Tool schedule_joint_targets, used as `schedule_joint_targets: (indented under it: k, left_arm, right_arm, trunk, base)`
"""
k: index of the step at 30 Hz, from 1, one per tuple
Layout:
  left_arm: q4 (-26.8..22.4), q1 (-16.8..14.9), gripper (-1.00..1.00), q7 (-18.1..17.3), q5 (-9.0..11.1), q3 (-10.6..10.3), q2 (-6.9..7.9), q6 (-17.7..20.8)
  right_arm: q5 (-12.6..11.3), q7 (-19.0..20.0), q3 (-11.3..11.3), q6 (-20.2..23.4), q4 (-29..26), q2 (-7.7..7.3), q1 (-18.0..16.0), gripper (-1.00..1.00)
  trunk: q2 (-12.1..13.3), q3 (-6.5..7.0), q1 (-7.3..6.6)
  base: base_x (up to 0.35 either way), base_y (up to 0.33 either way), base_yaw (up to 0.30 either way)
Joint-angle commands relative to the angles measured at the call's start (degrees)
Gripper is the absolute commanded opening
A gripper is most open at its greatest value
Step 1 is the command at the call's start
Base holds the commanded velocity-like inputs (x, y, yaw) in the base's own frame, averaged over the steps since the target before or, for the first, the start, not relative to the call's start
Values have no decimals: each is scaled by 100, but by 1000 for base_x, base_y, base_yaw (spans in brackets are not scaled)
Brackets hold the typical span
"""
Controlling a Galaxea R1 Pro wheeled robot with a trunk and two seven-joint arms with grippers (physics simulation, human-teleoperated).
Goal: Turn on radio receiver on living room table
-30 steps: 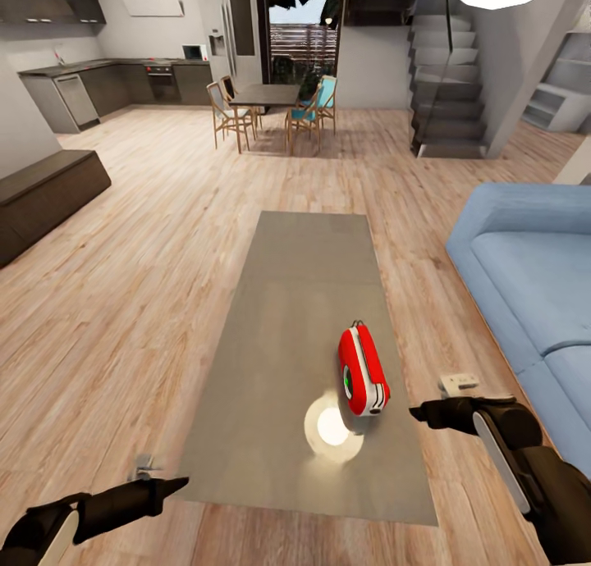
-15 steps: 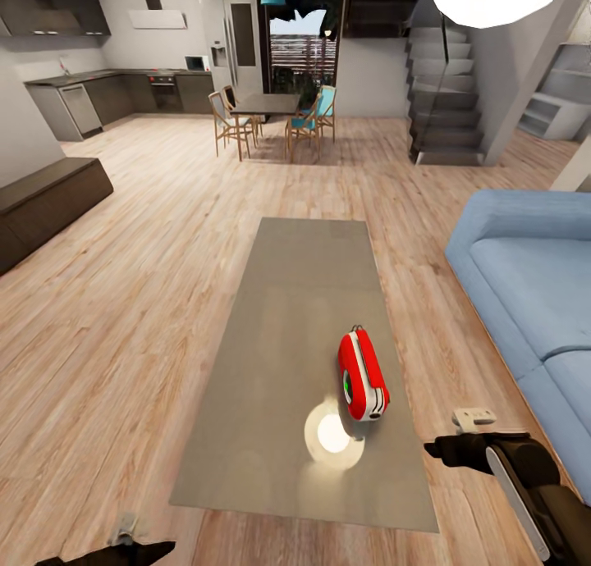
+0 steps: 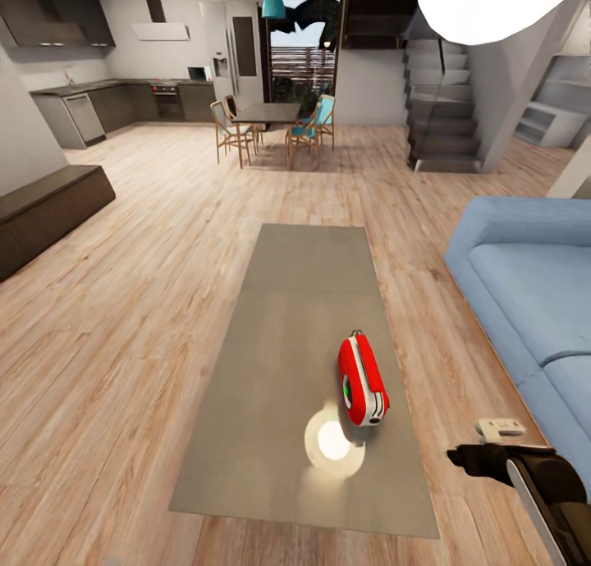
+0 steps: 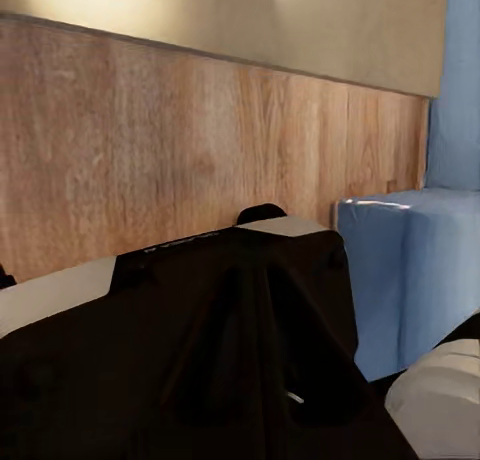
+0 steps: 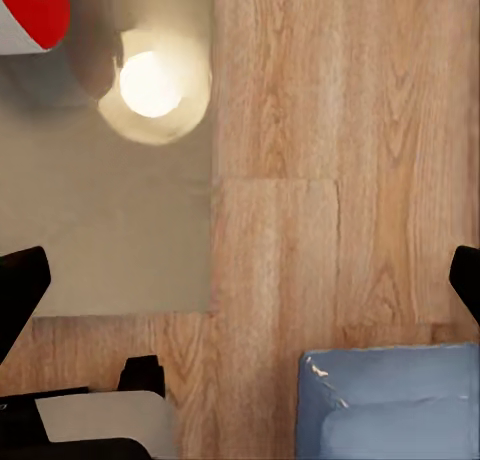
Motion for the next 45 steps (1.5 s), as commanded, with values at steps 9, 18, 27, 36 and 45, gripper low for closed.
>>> schedule_joint_targets:
  k: [9,18,27,36,45]
  left_arm:
    - [746,0,-100,13,-7,0,-33,-529]
    - [1168,0,-100,57,-15,-2,-52,-712]
    - [1386,0,-100,63,-17,7,-59,-854]
    - [1465,0,-100,399,-94,-41,-93,-861]
    - [2137,0,-100,1001,-625,-78,-476,-960]
  right_arm:
    - [424,11,-586,-576,131,0,470,100]
    - [668,30,-709,-1620,1454,0,590,100]
    - [1115,29,-695,-3045,3271,27,593,100]
    - [1456,-13,-661,-4267,5109,150,593,100]
    - [1837,-37,-638,-5308,6669,351,593,100]
  trunk:
    - [0,82,0]
    - [0,164,0]
    - [0,246,0]
    - [0,328,0]
    - [0,410,0]
  base:
    - [0,0,0]
    - [0,0,0]
    - [0,0,0]
    - [0,0,0]
    - [0,0,0]
